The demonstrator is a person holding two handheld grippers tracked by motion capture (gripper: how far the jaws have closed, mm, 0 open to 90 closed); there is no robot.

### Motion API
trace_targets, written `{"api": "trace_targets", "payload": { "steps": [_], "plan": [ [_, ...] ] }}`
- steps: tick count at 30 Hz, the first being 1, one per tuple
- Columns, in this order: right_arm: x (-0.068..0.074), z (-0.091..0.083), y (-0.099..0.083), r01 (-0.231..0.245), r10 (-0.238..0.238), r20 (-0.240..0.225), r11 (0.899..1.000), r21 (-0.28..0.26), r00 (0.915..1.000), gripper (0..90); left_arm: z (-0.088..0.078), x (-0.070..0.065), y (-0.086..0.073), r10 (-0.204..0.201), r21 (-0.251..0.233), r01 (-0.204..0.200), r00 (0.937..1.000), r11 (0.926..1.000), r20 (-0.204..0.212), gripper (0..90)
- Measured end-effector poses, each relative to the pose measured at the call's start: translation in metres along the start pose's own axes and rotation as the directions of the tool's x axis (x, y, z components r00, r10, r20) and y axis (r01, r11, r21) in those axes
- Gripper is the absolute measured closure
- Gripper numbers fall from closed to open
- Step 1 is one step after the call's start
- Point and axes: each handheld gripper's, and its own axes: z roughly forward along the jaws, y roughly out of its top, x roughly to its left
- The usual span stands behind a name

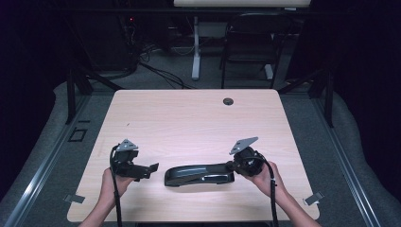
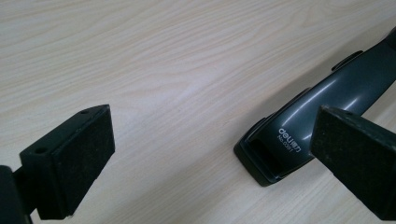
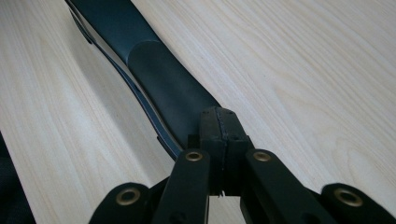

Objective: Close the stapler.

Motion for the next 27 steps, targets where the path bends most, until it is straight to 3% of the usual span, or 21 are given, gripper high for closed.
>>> {"api": "trace_targets", "payload": {
  "steps": [3,4,17,27],
  "plan": [
    [0.0001,0.0002,-0.0002,-0.004,0.004,0.001,1.0,-0.001,1.0,90.0,0.0006,-0.0004,-0.0002,-0.002,-0.005,0.002,1.0,1.0,-0.003,0.4],
    [0.0003,0.0021,-0.0002,-0.002,0.002,0.0,1.0,0.023,1.0,90.0,0.0007,-0.0004,-0.0002,-0.001,-0.004,0.001,1.0,1.0,-0.003,0.4],
    [0.0011,0.0016,0.0004,0.008,-0.008,0.007,1.0,0.018,0.9999,90.0,-0.0002,0.0003,0.0,0.001,-0.001,-0.001,1.0,1.0,-0.001,0.4],
    [0.0047,-0.007,0.0048,0.016,-0.015,0.026,1.0,-0.015,0.9995,90.0,0.0,0.0001,0.0001,0.003,-0.008,-0.003,1.0,1.0,-0.001,0.4]
  ]
}}
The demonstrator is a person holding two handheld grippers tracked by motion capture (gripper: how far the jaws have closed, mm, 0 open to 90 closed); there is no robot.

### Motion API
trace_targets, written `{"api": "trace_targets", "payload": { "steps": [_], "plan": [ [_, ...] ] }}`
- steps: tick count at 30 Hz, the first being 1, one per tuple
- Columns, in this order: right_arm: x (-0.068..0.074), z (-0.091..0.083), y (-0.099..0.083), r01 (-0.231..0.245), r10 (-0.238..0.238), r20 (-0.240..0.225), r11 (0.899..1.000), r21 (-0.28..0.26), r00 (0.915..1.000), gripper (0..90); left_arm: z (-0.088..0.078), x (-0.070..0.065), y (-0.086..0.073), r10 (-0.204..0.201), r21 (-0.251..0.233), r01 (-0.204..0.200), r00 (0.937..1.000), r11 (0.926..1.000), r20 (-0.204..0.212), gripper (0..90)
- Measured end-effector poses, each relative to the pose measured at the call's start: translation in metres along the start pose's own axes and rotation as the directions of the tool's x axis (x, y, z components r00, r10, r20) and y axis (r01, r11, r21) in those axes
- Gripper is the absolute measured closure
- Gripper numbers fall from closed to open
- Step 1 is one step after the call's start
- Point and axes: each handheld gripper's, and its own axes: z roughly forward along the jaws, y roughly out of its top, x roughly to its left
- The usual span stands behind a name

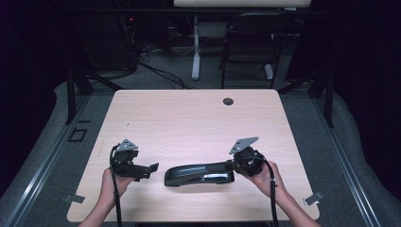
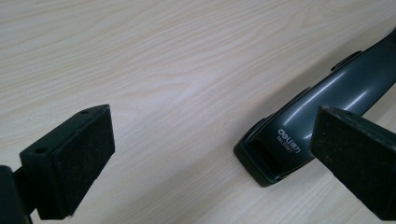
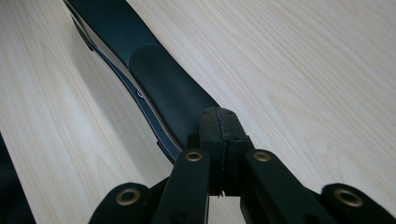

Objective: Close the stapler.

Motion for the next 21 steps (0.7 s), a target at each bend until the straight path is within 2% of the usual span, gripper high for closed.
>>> {"api": "trace_targets", "payload": {
  "steps": [6,12,15,16,21],
  "plan": [
    [-0.001,-0.007,0.004,-0.005,0.005,-0.006,0.999,-0.035,1.0,87.4,0.0,0.0,0.0,-0.001,0.006,0.001,1.0,1.0,0.004,0.4],
    [-0.001,-0.008,0.005,-0.004,0.004,0.006,1.0,-0.027,1.0,83.5,0.0,0.0,0.0,0.004,0.008,-0.004,1.0,1.0,0.009,0.2],
    [-0.002,-0.009,0.005,-0.013,0.013,0.004,0.999,-0.04,0.9999,75.6,0.001,0.0,0.0,0.0,0.004,0.0,1.0,1.0,0.004,0.3],
    [-0.002,-0.009,0.005,-0.013,0.013,0.004,0.999,-0.04,0.9999,75.6,0.001,0.0,0.0,0.0,0.004,0.0,1.0,1.0,0.004,0.2],
    [-0.004,-0.017,0.006,-0.036,0.036,0.002,0.997,-0.069,0.9993,60.7,0.001,0.0,0.0,0.003,0.004,-0.003,1.0,1.0,0.008,0.2]
  ]
}}
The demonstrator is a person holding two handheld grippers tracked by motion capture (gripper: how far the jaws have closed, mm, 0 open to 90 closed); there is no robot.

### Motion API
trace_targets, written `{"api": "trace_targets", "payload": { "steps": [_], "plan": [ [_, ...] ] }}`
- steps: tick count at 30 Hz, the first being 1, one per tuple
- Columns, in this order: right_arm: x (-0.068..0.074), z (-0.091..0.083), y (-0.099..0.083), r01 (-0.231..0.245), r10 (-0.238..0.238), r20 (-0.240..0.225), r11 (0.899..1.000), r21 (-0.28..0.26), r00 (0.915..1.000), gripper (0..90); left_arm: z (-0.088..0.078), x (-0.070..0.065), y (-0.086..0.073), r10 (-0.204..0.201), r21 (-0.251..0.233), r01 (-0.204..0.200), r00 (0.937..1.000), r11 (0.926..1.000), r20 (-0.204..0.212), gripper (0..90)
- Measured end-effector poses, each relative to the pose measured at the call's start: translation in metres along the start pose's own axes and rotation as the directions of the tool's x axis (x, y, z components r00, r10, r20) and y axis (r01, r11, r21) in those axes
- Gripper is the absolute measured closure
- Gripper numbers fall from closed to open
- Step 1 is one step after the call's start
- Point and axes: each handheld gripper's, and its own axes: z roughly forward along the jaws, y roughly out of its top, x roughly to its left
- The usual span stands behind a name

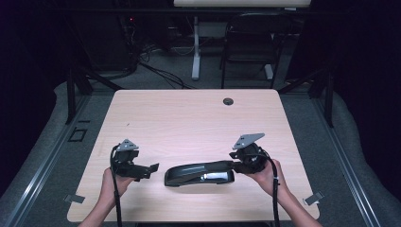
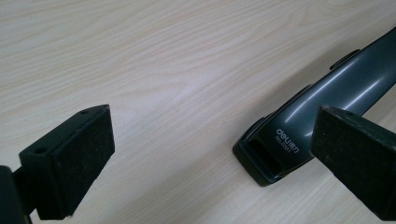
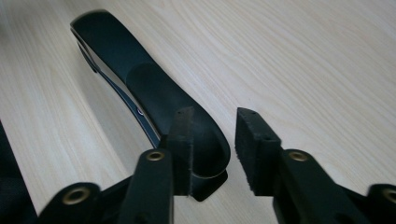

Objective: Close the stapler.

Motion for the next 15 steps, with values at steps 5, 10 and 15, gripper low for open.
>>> {"api": "trace_targets", "payload": {
  "steps": [5,10,15],
  "plan": [
    [-0.005,-0.006,-0.001,-0.021,0.021,-0.013,1.0,0.0,0.9997,39.8,0.0,0.0,0.0,0.001,0.007,-0.001,1.0,1.0,0.004,0.2],
    [-0.011,-0.013,-0.005,-0.042,0.042,-0.021,0.999,0.018,0.9989,29.5,0.0,0.0,0.0,-0.001,0.009,0.001,1.0,1.0,0.006,0.2],
    [-0.017,-0.019,-0.009,-0.064,0.064,0.004,0.998,0.008,0.998,23.2,0.0,0.0,0.0,-0.004,0.011,0.004,1.0,0.9999,0.007,0.2]
  ]
}}
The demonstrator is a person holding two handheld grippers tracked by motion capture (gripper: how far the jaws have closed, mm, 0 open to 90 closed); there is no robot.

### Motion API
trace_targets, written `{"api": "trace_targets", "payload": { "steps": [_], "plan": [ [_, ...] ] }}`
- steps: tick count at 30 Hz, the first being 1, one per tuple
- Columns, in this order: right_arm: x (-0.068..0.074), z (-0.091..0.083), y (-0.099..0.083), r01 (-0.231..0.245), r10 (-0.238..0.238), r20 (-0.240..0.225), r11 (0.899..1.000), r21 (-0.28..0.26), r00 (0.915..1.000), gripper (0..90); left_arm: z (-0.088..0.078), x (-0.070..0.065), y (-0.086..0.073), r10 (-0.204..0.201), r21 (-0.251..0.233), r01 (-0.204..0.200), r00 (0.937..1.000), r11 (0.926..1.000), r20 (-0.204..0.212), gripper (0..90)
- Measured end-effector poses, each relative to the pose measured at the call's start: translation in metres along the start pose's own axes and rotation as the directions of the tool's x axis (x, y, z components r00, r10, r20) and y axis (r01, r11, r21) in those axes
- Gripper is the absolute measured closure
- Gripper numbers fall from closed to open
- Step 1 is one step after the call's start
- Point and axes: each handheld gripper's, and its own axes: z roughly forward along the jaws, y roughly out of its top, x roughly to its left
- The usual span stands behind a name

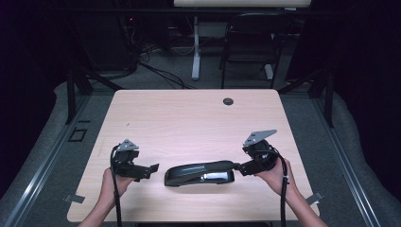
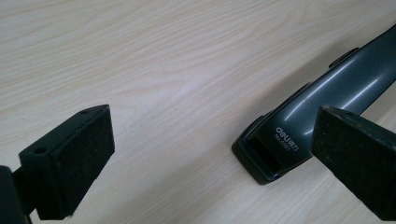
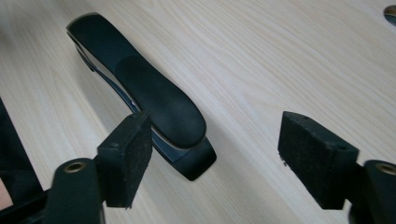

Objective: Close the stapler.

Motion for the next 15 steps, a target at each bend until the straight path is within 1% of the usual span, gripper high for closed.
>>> {"api": "trace_targets", "payload": {
  "steps": [2,3,6,8,10,11,12,13,15],
  "plan": [
    [-0.001,-0.001,-0.001,-0.005,0.005,0.001,1.0,0.001,1.0,21.7,0.0,0.0,0.0,0.001,0.0,-0.001,1.0,1.0,0.0,0.2],
    [-0.003,-0.004,-0.004,-0.007,0.007,0.018,1.0,0.005,0.9998,19.5,0.0,0.0,0.0,0.002,0.001,-0.002,1.0,1.0,-0.001,0.2],
    [-0.006,-0.008,-0.009,-0.025,0.025,0.031,1.0,-0.002,0.9992,17.9,0.0,0.0,0.0,0.002,0.004,-0.002,1.0,1.0,0.001,0.2],
    [-0.008,-0.009,-0.011,-0.028,0.028,0.038,1.0,0.002,0.9989,17.2,0.0,0.0,0.0,0.002,0.003,-0.002,1.0,1.0,0.002,0.2],
    [-0.012,-0.013,-0.018,-0.049,0.049,0.046,0.999,0.004,0.9977,16.3,0.001,0.0,0.0,0.004,0.004,-0.004,1.0,1.0,0.001,0.2],
    [-0.012,-0.013,-0.018,-0.049,0.049,0.046,0.999,0.004,0.9977,16.3,0.001,0.0,0.0,0.004,0.004,-0.004,1.0,1.0,0.001,0.2],
    [-0.016,-0.014,-0.023,-0.061,0.06,0.055,0.998,0.009,0.9966,15.9,0.0,0.0,0.0,0.001,0.001,-0.001,1.0,1.0,-0.003,0.2],
    [-0.016,-0.014,-0.023,-0.061,0.06,0.055,0.998,0.009,0.9966,15.9,0.0,0.0,0.0,0.001,0.001,-0.001,1.0,1.0,-0.003,0.2],
    [-0.022,-0.016,-0.032,-0.081,0.08,0.068,0.996,0.023,0.9945,15.1,0.0,0.001,0.0,0.005,0.001,-0.005,1.0,1.0,-0.006,0.2]
  ]
}}
